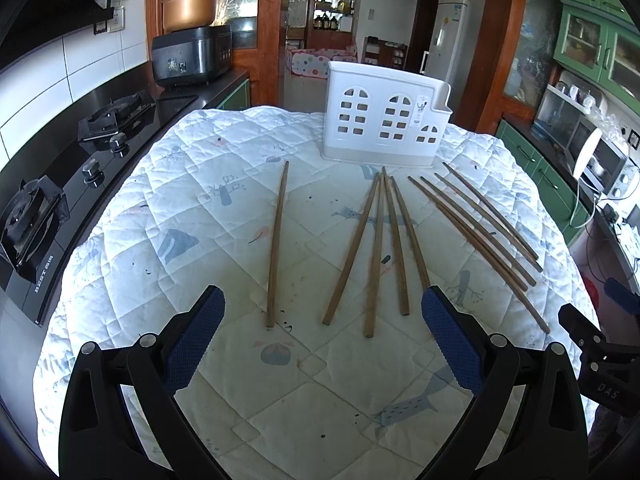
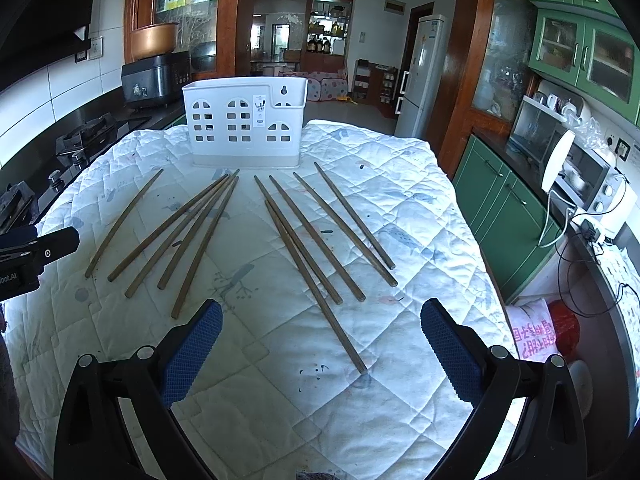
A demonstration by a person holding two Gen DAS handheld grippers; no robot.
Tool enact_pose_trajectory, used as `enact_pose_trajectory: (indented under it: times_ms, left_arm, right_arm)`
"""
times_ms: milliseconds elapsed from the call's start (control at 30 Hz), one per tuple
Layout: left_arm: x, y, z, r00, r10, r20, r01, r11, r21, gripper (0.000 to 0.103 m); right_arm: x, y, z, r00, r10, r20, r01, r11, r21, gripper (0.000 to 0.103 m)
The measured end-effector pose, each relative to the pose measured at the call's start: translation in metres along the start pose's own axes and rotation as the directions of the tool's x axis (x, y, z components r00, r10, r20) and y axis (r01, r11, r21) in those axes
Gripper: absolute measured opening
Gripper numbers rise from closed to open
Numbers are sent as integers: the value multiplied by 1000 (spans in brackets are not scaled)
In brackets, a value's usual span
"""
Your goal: Organize utensils
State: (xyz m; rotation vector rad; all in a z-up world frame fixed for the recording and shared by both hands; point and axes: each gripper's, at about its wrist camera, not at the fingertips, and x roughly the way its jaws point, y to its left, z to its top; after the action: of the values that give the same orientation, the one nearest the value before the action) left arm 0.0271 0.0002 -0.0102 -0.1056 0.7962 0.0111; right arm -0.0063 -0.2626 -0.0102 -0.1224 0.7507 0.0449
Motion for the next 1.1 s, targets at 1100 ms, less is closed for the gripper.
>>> enact_pose_trajectory:
  times_ms: [1100]
  left_arm:
    - [46,24,16,998,8,-65,-11,999,-51,96]
  right_arm:
    - [45,-16,22,999,28,-31,-29,998,-47,88]
